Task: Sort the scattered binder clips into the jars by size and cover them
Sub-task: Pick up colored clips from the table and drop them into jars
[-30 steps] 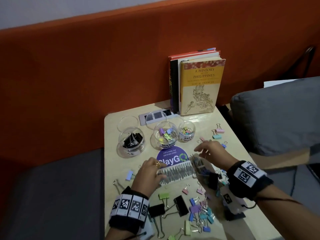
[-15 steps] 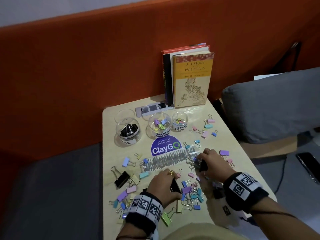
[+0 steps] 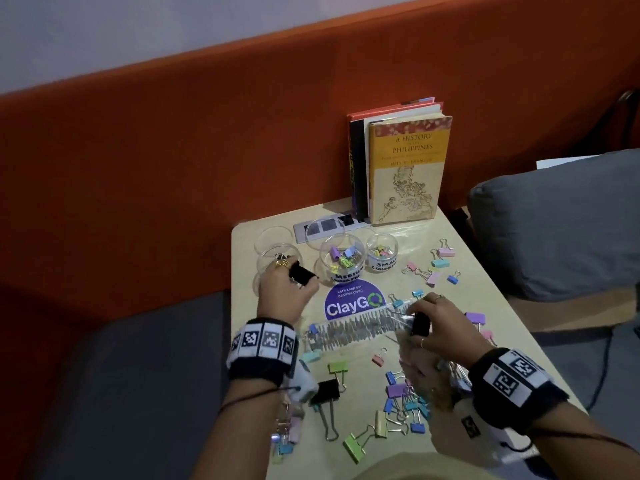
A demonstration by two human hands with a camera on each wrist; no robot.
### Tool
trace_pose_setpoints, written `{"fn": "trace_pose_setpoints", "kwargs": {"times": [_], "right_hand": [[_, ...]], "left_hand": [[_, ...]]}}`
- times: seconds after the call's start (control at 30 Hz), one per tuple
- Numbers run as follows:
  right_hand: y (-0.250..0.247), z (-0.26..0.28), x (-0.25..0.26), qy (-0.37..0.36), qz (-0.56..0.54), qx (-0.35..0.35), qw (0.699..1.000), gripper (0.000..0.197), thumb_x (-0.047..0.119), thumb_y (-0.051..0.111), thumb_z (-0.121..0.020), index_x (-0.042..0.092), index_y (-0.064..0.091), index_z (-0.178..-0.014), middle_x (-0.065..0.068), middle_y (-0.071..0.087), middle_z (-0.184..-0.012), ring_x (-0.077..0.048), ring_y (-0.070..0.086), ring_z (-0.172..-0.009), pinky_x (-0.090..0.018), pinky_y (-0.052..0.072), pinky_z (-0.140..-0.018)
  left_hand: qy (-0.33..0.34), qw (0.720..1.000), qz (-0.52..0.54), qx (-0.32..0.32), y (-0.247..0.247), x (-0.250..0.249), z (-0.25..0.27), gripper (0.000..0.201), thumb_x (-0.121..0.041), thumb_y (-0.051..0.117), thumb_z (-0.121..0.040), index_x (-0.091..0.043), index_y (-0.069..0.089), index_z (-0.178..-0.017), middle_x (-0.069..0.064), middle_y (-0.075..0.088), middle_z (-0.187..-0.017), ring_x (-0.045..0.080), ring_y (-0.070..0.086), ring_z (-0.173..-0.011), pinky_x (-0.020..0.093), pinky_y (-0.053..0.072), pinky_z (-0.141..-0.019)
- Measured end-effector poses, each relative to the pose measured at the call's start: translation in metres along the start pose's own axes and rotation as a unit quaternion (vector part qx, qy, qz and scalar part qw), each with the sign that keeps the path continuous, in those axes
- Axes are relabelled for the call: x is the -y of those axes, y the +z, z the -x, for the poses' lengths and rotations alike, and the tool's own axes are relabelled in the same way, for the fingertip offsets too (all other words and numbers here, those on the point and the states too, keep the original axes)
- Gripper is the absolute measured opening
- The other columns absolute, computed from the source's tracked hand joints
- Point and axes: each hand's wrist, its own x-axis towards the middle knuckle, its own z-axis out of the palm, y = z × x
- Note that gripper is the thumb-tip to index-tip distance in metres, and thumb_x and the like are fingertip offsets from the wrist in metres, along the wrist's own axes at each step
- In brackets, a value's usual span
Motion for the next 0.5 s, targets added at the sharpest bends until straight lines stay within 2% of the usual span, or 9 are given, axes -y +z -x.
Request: {"fn": "trace_pose_setpoints", "kwargs": {"times": [0.03, 0.07, 0.13, 0.2, 0.3, 0.4, 0.5], "right_hand": [[-0.002, -0.002, 0.003, -0.021, -0.008, -0.001, 1.000, 0.044, 0.019, 0.075, -0.070, 0.021, 0.058, -0.111, -0.002, 0.053, -0.108, -0.018, 0.050, -0.100, -0.021, 0.041, -0.079], [-0.004, -0.004, 0.007, -0.040, -0.015, -0.004, 0.999, 0.045, 0.018, 0.075, -0.069, 0.021, 0.058, -0.111, -0.001, 0.053, -0.107, -0.017, 0.049, -0.099, -0.021, 0.041, -0.080], [-0.006, -0.009, 0.014, -0.071, -0.036, -0.015, 0.997, 0.044, 0.017, 0.076, -0.068, 0.021, 0.059, -0.109, -0.001, 0.055, -0.105, -0.015, 0.048, -0.095, -0.022, 0.041, -0.080], [-0.006, -0.016, 0.020, -0.087, -0.052, -0.026, 0.994, 0.044, 0.017, 0.077, -0.068, 0.020, 0.060, -0.108, -0.001, 0.056, -0.103, -0.015, 0.049, -0.093, -0.022, 0.041, -0.079], [-0.004, -0.029, 0.028, -0.102, -0.072, -0.032, 0.992, 0.042, 0.019, 0.076, -0.067, 0.021, 0.061, -0.106, -0.001, 0.057, -0.101, -0.018, 0.055, -0.092, -0.019, 0.040, -0.075], [-0.006, -0.046, 0.039, -0.108, -0.081, -0.035, 0.990, 0.042, 0.022, 0.076, -0.070, 0.020, 0.059, -0.108, 0.002, 0.054, -0.102, -0.012, 0.050, -0.091, -0.006, 0.033, -0.071], [-0.006, -0.065, 0.052, -0.112, -0.100, -0.033, 0.988, 0.043, 0.026, 0.076, -0.071, 0.020, 0.058, -0.109, 0.000, 0.055, -0.106, -0.013, 0.051, -0.094, -0.006, 0.033, -0.067]], "left_hand": [[-0.007, 1.000, -0.002, -0.022, -0.005, 0.004, -0.013, 0.049, -0.024, 0.072, -0.076, -0.007, 0.061, -0.121, 0.008, 0.062, -0.117, 0.016, 0.059, -0.102, 0.016, 0.042, -0.094], [-0.017, 0.999, -0.008, -0.036, -0.009, 0.009, -0.026, 0.048, -0.023, 0.072, -0.076, -0.006, 0.061, -0.120, 0.010, 0.062, -0.118, 0.019, 0.059, -0.104, 0.017, 0.042, -0.093], [-0.033, 0.998, -0.026, -0.047, -0.013, 0.017, -0.047, 0.045, -0.025, 0.073, -0.076, -0.008, 0.063, -0.117, 0.012, 0.062, -0.118, 0.024, 0.057, -0.110, 0.028, 0.045, -0.098], [-0.033, 0.997, -0.032, -0.060, -0.012, 0.023, -0.065, 0.039, -0.027, 0.074, -0.076, -0.009, 0.066, -0.110, 0.012, 0.062, -0.115, 0.026, 0.058, -0.108, 0.033, 0.047, -0.096], [-0.037, 0.995, -0.041, -0.079, -0.006, 0.027, -0.087, 0.034, -0.030, 0.074, -0.078, -0.009, 0.068, -0.103, 0.013, 0.064, -0.108, 0.028, 0.060, -0.102, 0.034, 0.049, -0.090], [-0.065, 0.992, -0.085, -0.062, 0.002, 0.033, -0.099, 0.036, -0.037, 0.072, -0.078, -0.009, 0.067, -0.099, 0.013, 0.067, -0.101, 0.029, 0.063, -0.096, 0.034, 0.052, -0.081], [-0.083, 0.980, -0.174, -0.048, 0.007, 0.041, -0.100, 0.041, -0.050, 0.066, -0.078, -0.012, 0.067, -0.095, 0.009, 0.069, -0.096, 0.028, 0.065, -0.090, 0.032, 0.051, -0.069]]}}
